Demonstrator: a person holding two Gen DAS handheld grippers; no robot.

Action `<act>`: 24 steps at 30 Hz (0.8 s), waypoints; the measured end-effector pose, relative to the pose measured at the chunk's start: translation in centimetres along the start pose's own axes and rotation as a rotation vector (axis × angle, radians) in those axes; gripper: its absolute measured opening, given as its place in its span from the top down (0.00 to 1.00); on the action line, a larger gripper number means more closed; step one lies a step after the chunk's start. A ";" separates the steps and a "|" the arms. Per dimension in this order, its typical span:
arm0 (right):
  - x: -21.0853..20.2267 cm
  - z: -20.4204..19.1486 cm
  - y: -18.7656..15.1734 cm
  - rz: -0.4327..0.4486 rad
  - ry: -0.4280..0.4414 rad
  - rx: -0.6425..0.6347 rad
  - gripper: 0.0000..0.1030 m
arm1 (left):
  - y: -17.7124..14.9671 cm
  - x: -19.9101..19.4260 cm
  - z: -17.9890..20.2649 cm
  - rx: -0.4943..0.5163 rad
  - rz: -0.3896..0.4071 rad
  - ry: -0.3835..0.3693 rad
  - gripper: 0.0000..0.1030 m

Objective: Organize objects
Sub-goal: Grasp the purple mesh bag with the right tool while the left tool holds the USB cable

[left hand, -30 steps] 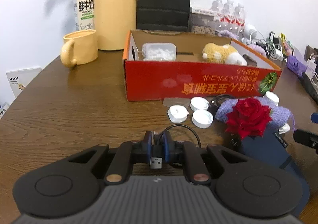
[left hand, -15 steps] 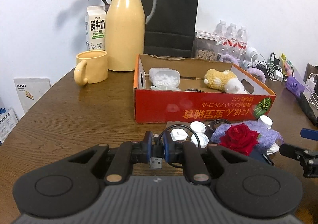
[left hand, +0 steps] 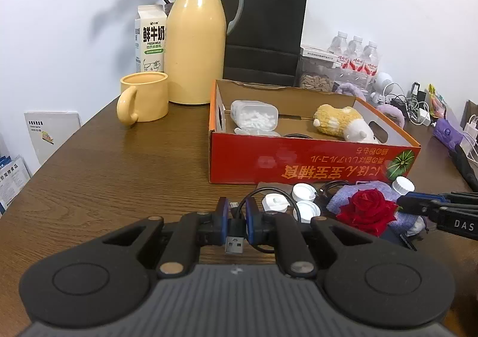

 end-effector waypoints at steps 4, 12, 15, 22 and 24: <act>-0.5 -0.2 0.0 0.010 0.001 -0.008 0.99 | 0.0 -0.1 0.0 0.003 -0.001 -0.005 0.88; -0.9 0.7 0.2 0.033 -0.059 0.016 0.08 | -0.3 -0.4 0.2 0.004 -0.002 -0.011 0.88; 0.5 0.8 0.2 -0.015 -0.058 0.012 0.16 | -0.4 -0.4 0.2 0.000 -0.004 -0.014 0.88; 1.0 0.6 -0.3 -0.015 0.005 0.034 0.81 | -0.4 -0.6 -0.2 -0.009 -0.006 -0.010 0.88; 0.6 0.4 -0.4 0.003 0.011 0.030 0.91 | -0.4 -0.7 -0.2 -0.008 -0.003 -0.013 0.88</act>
Point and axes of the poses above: each gripper's, at about its wrist camera, not at the fingertips, and x roughly the way its jaws point, z to its right, y to its top, the point moved 2 cm from there along x, roughly the way its jaws point, and after that the axes turned 11 degrees about -x, right-handed, at the moved point
